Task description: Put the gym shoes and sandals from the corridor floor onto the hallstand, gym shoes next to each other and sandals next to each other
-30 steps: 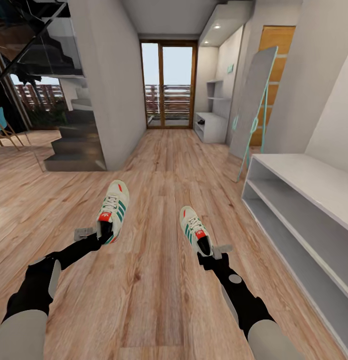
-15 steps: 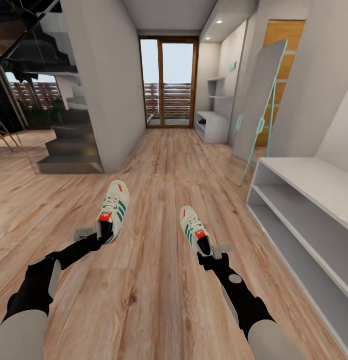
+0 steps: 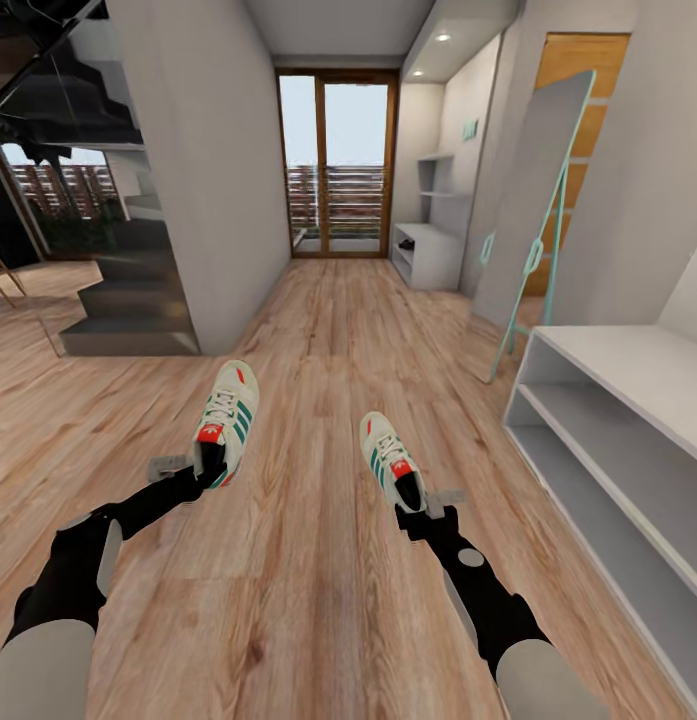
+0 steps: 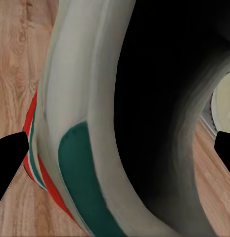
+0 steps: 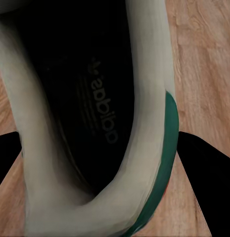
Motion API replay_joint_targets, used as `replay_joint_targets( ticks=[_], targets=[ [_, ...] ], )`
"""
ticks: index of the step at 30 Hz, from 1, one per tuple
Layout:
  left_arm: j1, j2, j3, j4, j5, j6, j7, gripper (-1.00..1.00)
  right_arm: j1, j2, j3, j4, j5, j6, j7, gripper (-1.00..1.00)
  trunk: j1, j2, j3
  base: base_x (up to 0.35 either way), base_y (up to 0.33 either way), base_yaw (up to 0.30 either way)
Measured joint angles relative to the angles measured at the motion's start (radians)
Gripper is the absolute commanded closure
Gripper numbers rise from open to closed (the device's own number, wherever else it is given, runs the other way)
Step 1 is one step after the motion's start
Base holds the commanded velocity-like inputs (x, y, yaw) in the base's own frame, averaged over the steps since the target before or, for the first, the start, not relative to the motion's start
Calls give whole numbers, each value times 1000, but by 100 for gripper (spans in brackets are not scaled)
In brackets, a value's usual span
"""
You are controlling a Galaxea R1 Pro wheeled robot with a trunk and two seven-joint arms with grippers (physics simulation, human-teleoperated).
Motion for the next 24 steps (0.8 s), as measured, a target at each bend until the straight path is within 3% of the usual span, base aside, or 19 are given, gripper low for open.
replay_joint_targets(
  ticks=[24],
  targets=[
    [0, 0, 0, 0, 0, 2, -1, 100, 0, 0, 0, 3, 0, 0, 0, 100, 0, 0, 0, 346, 0, 0]
  ],
)
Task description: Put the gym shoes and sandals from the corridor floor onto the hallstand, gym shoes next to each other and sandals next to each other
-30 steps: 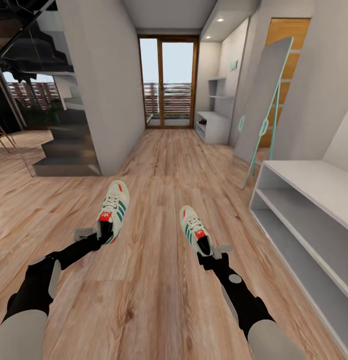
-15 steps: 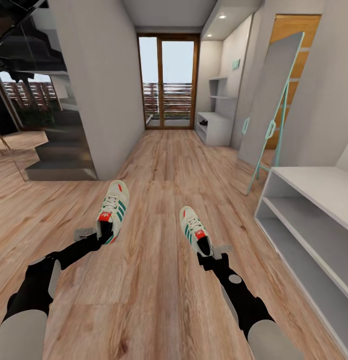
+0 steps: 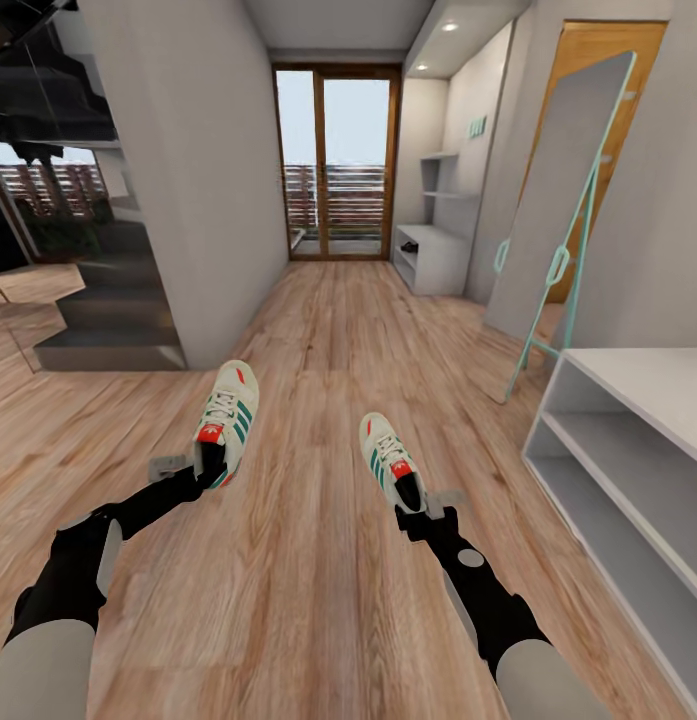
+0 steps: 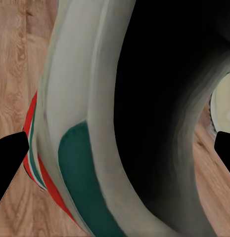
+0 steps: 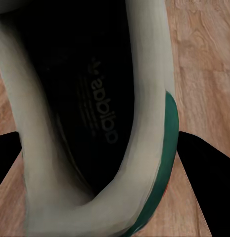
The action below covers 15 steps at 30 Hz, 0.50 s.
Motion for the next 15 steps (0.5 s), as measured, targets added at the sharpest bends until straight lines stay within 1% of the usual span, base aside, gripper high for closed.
replay_joint_targets(
  ticks=[6, 15],
  targets=[
    [0, 0, 0, 0, 0, 0, 0, 100, 0, 0, 0, 0, 0, 0, 0, 100, 0, 0, 1, 346, 0, 0],
    [0, 0, 0, 0, 0, 1, -1, 100, 0, 0, 0, 0, 0, 0, 0, 100, 0, 0, 10, 346, 0, 0]
  ],
)
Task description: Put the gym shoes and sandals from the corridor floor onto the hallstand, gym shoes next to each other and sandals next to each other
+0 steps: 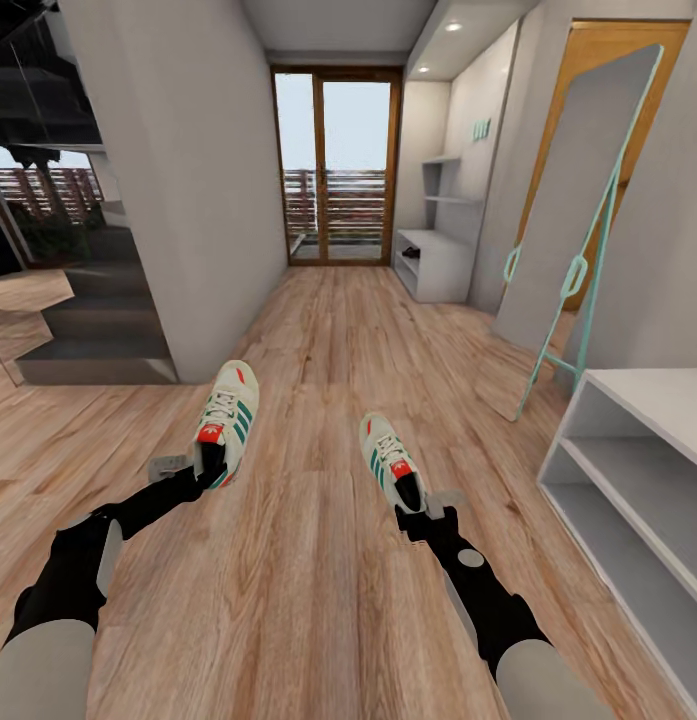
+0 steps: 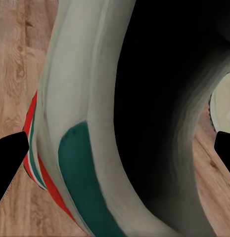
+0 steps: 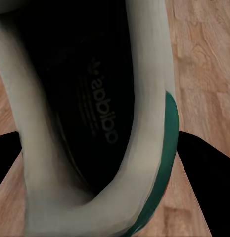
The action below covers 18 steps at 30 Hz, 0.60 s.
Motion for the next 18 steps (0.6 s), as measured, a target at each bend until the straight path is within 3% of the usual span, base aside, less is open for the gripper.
replay_joint_targets(
  ticks=[18],
  targets=[
    [0, 0, 0, 0, 0, 1, 0, 100, 0, 0, 0, -2, 0, 0, 0, 100, 0, 0, -7, 346, 0, 0]
  ],
)
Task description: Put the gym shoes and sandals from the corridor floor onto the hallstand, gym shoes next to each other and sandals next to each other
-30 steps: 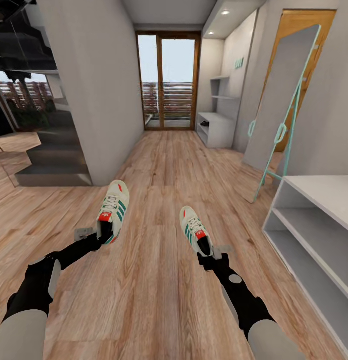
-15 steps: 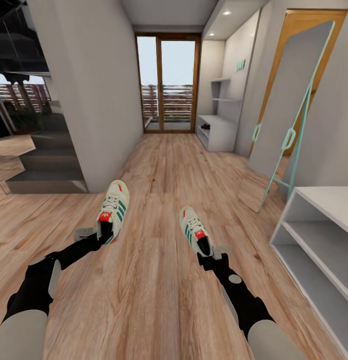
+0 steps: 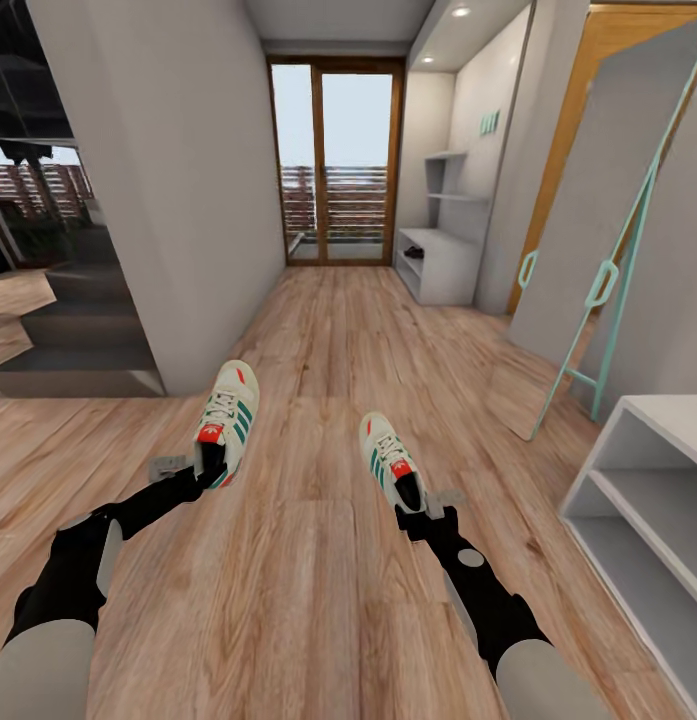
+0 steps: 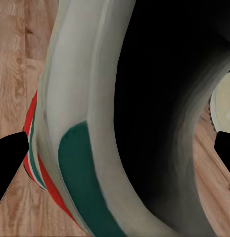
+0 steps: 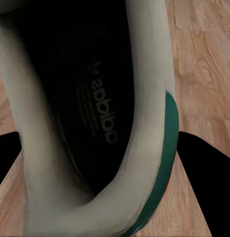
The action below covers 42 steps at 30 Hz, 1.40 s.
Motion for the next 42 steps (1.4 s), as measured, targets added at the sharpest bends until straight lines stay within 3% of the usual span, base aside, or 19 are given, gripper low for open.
replay_joint_targets(
  ticks=[42],
  targets=[
    [0, 0, 2, 0, 2, 2, -2, 100, 0, 0, 0, 0, 0, 0, 0, 100, 0, 0, 0, 346, 0, 0]
  ],
)
